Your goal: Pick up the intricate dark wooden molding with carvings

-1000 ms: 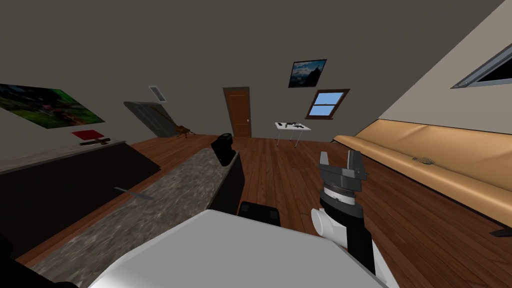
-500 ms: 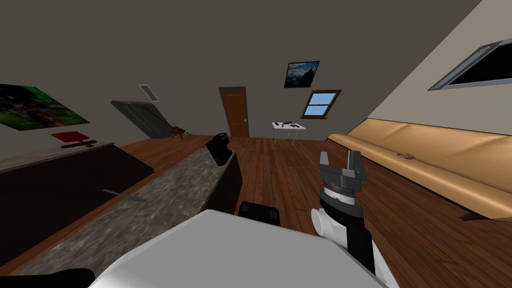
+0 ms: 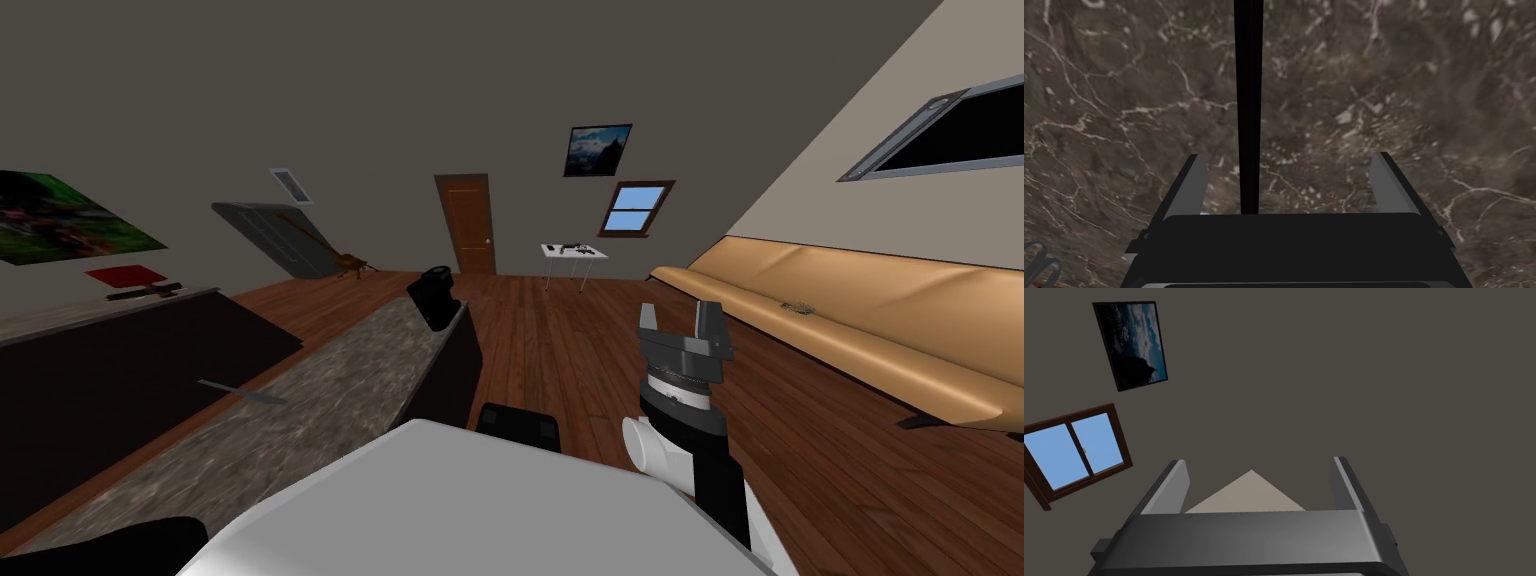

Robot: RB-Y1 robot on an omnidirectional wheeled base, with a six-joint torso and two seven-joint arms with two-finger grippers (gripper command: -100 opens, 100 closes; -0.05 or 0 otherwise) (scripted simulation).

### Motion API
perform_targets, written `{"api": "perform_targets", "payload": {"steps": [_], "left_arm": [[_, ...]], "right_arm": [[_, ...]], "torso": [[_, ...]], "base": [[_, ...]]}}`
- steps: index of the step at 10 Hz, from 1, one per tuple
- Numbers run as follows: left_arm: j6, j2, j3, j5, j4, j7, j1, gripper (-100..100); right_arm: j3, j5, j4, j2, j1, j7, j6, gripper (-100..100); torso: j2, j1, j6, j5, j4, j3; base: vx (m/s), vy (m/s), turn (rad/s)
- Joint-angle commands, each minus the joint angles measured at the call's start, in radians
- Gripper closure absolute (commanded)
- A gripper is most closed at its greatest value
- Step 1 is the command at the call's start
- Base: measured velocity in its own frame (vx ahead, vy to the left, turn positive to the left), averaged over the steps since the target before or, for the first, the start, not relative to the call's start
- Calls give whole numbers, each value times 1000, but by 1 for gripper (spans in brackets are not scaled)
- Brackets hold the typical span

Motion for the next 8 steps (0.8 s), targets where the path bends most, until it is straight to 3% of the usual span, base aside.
{"api": "perform_targets", "payload": {"steps": [1, 3, 4, 6, 7, 8], "left_arm": [[-50, 19, -50, 1, 50, 50, -50, -100], [-50, 19, -105, 1, 104, 56, -102, -100], [-95, 36, -138, 3, 139, 103, -135, -100], [-95, 36, -207, 3, 197, 107, -197, -100], [-141, 53, -239, 6, 235, 158, -237, -100], [-141, 53, -272, 6, 267, 158, -270, -100]], "right_arm": [[0, 0, 0, 0, 0, 0, 0, 0], [0, 0, 0, 0, 0, 0, 0, 0], [0, 0, 0, 0, 0, 0, 0, 0], [0, 0, 0, 0, 0, 0, 0, 0], [0, 0, 0, 0, 0, 0, 0, 0], [0, 0, 0, 0, 0, 0, 0, 0]], "torso": [[0, 0, 0, 0, 0, 0], [1, -2, 0, 0, 0, 0], [0, 0, 0, 0, 0, 0], [1, -2, 0, 0, 0, 1], [0, 0, 0, 0, 0, 0], [0, -1, 1, 0, 0, 0]], "base": [[-28, -71, -97], [-26, -53, -34], [-38, -71, -110], [-20, -52, -26], [-13, -70, -128], [-19, -67, -62]]}}
